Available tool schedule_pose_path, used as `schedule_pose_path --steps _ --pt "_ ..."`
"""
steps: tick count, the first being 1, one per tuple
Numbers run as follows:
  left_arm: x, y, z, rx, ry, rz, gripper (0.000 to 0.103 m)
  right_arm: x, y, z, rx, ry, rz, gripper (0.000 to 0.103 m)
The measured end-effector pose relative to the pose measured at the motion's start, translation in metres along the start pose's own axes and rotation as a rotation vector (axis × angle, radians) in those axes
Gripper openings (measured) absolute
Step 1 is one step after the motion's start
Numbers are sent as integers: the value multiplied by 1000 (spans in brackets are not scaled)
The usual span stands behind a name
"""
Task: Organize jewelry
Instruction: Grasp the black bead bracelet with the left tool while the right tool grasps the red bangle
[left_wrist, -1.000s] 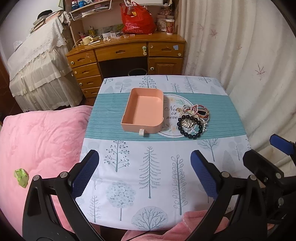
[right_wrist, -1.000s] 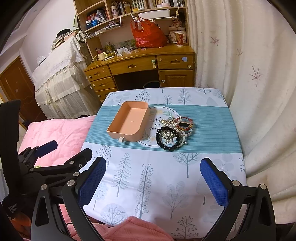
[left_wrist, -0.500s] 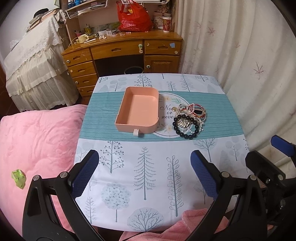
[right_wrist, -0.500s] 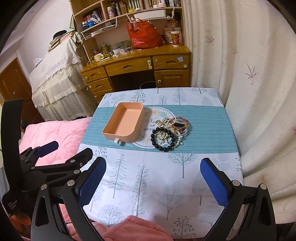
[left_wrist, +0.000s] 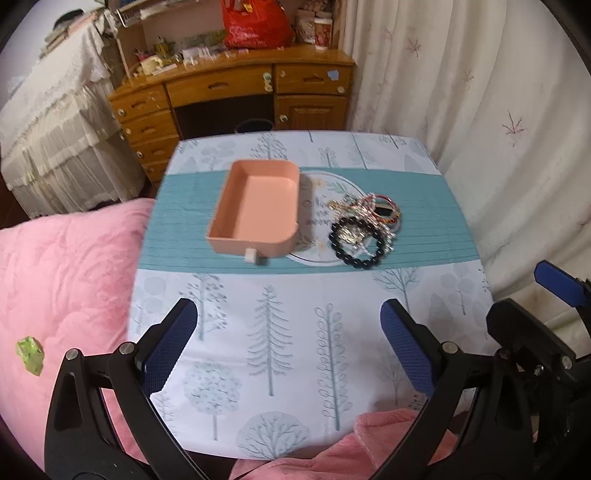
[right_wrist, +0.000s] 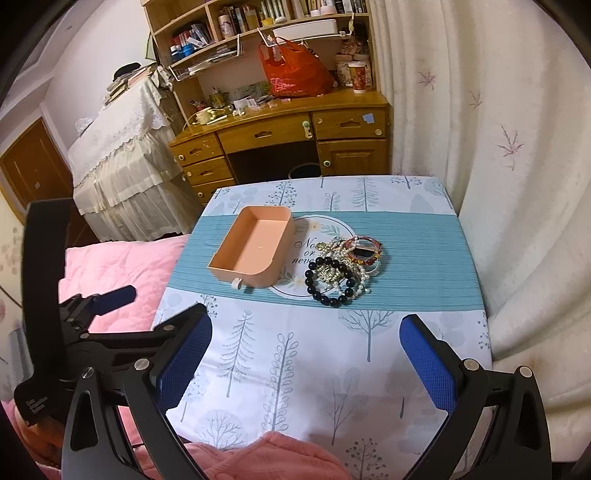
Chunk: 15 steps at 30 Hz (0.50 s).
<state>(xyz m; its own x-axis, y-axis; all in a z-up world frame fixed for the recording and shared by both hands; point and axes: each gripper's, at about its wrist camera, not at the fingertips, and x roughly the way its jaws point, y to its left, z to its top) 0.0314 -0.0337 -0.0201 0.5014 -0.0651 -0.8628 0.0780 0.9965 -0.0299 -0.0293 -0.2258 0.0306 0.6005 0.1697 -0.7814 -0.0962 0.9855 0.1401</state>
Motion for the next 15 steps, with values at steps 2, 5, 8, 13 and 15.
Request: schedule_pose_path --steps 2,5,8,13,15 --pt "9 -4 1 -11 29 -20 99 5 -5 1 -2 4 9 103" --pt "29 -10 -1 -17 55 -35 99 15 -20 3 9 10 20 103" --pt "51 -19 4 -31 79 -45 98 35 -38 5 -12 16 8 103" --pt "112 -33 19 -117 121 -94 84 89 -71 0 -153 6 -37 103" --pt "141 -40 24 -141 141 -85 73 116 -87 -2 -173 20 -18 101"
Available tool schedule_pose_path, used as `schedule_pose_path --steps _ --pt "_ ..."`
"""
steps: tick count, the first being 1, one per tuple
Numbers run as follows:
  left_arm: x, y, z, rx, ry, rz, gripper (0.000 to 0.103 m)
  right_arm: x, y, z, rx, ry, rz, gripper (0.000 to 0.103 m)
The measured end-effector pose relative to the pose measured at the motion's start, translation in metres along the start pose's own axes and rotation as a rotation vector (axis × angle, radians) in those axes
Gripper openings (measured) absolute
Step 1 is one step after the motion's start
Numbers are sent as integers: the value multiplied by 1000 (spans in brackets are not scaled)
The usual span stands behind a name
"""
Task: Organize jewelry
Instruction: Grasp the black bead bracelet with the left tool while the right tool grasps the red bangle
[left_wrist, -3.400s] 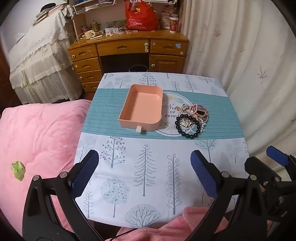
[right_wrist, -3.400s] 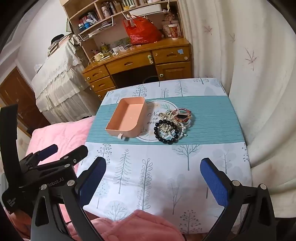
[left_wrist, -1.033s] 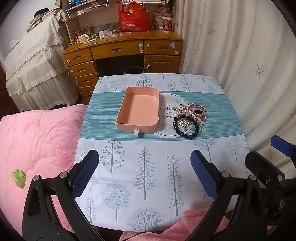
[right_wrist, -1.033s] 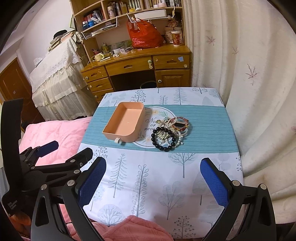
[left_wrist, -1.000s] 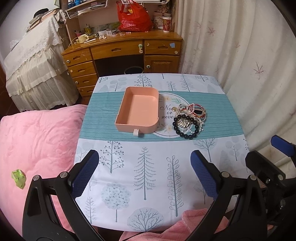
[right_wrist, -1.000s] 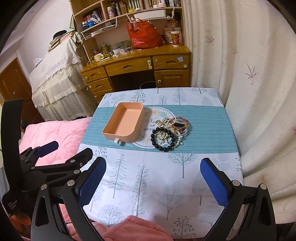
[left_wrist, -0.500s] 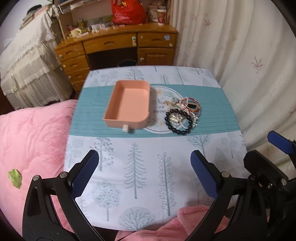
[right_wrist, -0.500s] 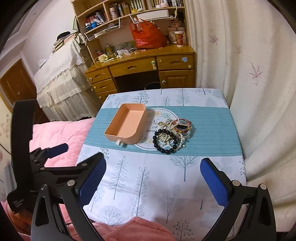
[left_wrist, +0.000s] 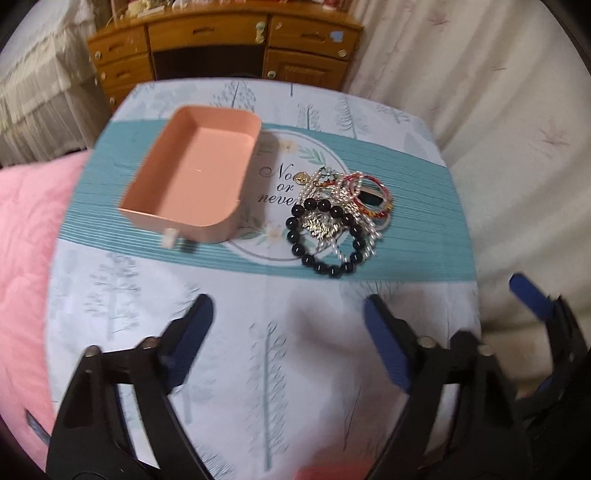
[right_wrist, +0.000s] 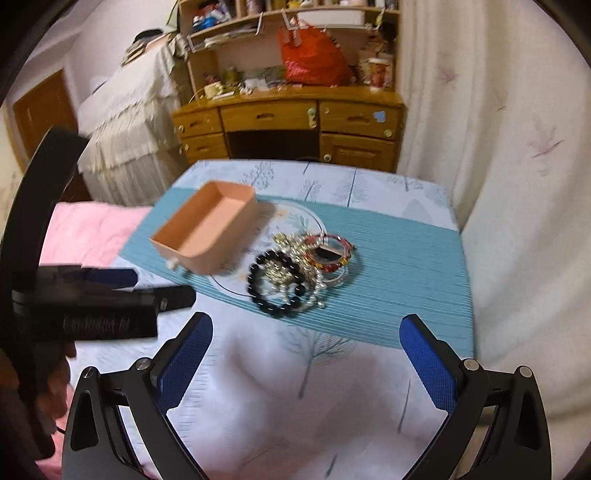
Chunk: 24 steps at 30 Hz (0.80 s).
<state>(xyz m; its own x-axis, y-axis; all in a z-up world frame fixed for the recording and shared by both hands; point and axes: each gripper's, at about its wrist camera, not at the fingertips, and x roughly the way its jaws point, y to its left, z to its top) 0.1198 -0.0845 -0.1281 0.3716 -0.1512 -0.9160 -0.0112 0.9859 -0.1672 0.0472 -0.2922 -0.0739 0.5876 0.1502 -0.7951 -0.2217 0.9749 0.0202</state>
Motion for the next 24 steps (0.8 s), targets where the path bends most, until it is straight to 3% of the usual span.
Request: schedule_pose_path --steps 2,4,7,10,15,18,20,24 --pt "24 -4 6 -14 21 5 64 29 -17 -5 23 20 25 90" --pt "54 -9 13 -23 35 25 59 58 -31 -7 62 56 39 72" --pt "85 -7 19 -54 23 68 49 105 -52 -10 160 107 67 59" --pt "107 -3 27 -94 18 85 46 140 -62 -13 226 132 106 48" --pt "127 -3 35 -89 26 92 41 170 -53 -13 199 132 156 39" --pt "133 -11 38 -41 10 105 29 182 -47 -12 189 129 167 35" --pt "135 -19 37 0 -3 112 14 189 -45 -13 196 142 172 35" --pt "133 -27 38 21 -38 130 13 196 -48 -11 214 146 167 35"
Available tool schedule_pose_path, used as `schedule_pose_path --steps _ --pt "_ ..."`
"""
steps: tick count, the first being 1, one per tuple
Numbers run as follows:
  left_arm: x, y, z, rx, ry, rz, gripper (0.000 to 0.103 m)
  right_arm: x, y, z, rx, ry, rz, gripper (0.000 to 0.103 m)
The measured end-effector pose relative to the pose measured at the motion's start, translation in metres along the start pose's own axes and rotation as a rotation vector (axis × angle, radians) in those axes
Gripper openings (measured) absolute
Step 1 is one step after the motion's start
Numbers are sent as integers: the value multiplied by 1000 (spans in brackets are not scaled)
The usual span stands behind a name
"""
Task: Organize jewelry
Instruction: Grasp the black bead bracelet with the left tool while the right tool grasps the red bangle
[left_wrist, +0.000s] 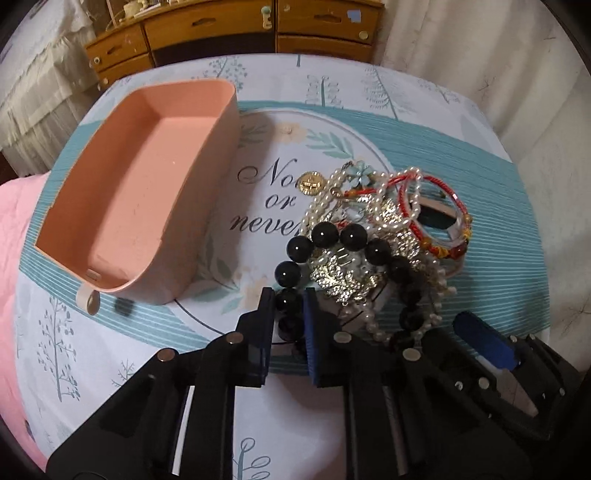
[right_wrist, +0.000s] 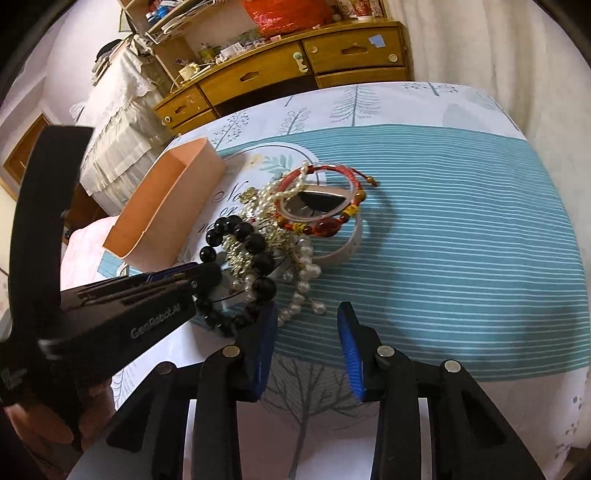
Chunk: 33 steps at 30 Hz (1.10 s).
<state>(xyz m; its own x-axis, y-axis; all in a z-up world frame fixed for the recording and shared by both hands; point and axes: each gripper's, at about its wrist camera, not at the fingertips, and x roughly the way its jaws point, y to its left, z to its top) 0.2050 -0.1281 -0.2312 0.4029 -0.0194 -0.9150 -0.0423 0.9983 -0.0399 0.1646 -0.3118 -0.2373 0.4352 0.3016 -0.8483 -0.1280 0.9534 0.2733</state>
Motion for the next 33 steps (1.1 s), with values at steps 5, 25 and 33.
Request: schedule_pose_path --steps 5,25,33 --pt "-23 6 4 -22 -56 -23 13 -6 -7 9 -5 -24 -12 35" --pt "-139 39 -23 -76 -254 -168 12 28 4 46 -171 -144 -48 78" --pt "-154 68 -21 -94 -292 -159 12 34 4 47 -94 -195 -67 76"
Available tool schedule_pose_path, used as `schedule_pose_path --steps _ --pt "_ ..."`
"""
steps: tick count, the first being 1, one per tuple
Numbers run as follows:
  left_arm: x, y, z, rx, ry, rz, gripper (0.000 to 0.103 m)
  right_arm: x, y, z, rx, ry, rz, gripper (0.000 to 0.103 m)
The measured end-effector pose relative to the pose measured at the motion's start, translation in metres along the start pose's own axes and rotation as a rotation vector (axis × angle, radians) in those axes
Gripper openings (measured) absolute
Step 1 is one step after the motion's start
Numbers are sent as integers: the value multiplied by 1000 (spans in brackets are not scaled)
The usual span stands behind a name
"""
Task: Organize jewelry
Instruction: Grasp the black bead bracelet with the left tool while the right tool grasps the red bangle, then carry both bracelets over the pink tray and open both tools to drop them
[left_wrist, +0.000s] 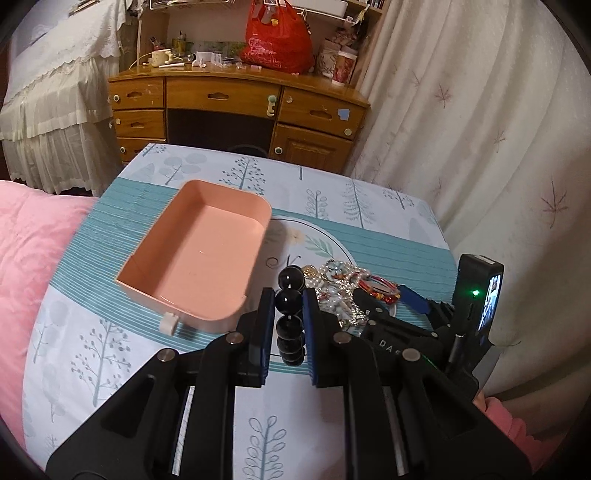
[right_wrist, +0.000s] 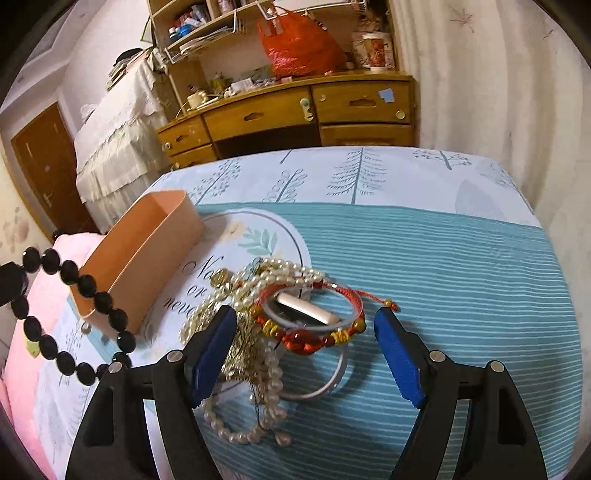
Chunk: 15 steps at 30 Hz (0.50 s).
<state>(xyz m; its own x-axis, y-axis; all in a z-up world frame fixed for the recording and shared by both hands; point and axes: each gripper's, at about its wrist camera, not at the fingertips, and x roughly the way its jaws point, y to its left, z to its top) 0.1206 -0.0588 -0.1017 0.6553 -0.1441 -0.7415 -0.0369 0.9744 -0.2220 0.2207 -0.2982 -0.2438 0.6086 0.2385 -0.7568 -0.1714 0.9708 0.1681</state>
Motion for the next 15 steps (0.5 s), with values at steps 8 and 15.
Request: schedule_pose_path --steps 8,15 --pt "-6 25 14 -6 -27 -23 12 0 10 8 -23 3 -70 60" --pt "-15 45 38 17 -38 -96 12 -25 15 21 36 -3 -178 60"
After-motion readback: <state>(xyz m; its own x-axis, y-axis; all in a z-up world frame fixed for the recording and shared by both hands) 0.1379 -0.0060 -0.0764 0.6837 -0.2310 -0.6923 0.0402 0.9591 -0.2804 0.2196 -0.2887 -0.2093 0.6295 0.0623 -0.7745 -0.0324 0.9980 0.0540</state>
